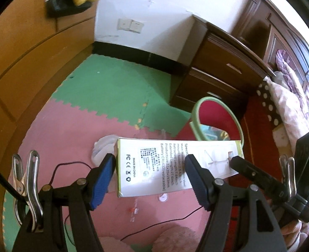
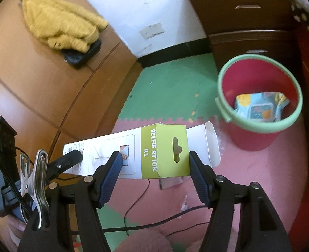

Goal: Collect trash

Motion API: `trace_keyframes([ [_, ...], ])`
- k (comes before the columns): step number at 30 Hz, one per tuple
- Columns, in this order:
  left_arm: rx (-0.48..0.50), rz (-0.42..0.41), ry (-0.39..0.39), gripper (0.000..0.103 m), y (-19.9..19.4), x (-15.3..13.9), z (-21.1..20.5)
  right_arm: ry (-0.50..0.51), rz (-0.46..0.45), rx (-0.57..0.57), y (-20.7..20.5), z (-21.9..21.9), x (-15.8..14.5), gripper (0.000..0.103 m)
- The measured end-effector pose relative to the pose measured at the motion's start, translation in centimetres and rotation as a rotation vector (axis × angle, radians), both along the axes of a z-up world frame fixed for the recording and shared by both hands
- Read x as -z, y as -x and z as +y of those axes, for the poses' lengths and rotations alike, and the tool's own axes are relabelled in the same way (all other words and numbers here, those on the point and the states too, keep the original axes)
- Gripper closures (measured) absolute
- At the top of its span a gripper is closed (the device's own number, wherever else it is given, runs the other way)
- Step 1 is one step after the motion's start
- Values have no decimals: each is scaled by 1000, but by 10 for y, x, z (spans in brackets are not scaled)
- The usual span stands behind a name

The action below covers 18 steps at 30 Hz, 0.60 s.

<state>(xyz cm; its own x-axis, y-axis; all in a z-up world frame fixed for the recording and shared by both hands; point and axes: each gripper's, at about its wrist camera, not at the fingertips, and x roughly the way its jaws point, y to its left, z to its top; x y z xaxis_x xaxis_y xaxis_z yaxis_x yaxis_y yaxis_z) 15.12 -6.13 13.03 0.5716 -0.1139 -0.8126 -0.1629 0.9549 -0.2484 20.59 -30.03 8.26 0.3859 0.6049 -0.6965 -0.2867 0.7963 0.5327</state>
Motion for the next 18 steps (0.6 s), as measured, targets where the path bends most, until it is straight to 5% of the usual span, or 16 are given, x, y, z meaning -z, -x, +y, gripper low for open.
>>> trace_keyframes([
  [18, 146, 42, -11, 31, -113, -20, -114, -2, 33, 142, -76, -112, -18, 37],
])
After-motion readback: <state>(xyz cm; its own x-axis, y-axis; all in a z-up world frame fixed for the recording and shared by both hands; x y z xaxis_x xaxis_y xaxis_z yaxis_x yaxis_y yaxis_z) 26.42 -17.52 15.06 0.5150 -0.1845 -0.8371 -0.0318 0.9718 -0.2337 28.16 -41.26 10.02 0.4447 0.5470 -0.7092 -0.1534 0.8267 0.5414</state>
